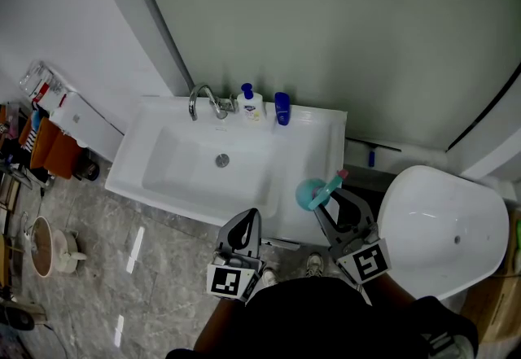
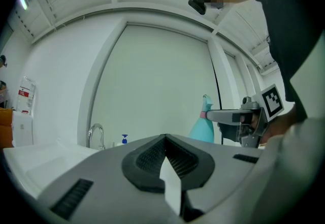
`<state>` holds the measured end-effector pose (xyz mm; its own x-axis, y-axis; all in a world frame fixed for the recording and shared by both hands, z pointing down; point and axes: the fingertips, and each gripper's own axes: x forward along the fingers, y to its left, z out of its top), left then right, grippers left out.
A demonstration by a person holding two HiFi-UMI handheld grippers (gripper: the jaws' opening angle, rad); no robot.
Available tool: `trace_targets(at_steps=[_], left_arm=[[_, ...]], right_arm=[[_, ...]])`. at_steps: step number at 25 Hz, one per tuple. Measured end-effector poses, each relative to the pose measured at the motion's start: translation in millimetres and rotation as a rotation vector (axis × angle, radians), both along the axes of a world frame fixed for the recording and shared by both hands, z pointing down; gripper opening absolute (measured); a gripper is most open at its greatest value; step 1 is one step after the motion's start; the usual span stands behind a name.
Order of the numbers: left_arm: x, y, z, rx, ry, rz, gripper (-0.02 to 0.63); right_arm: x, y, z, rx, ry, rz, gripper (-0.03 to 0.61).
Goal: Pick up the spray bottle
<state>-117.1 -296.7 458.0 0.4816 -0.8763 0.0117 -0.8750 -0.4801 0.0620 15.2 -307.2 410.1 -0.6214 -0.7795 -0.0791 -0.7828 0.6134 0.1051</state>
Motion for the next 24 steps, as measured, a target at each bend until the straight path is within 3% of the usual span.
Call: trace_targets(at_steps=[16,24], left_arm=[[1.3,2.1,-10.2,0.034,-0.052,-0.009,-0.005],[-1.0,-6.3,-20.1,0.063,-0.058,-0.017,-0.005]], right_arm=[[-3.7,-5.7,3.6,0.0,0.005,0.006,0.13],[-1.0,-11.8,6.3,0.057,0.04,0.013,0.13]])
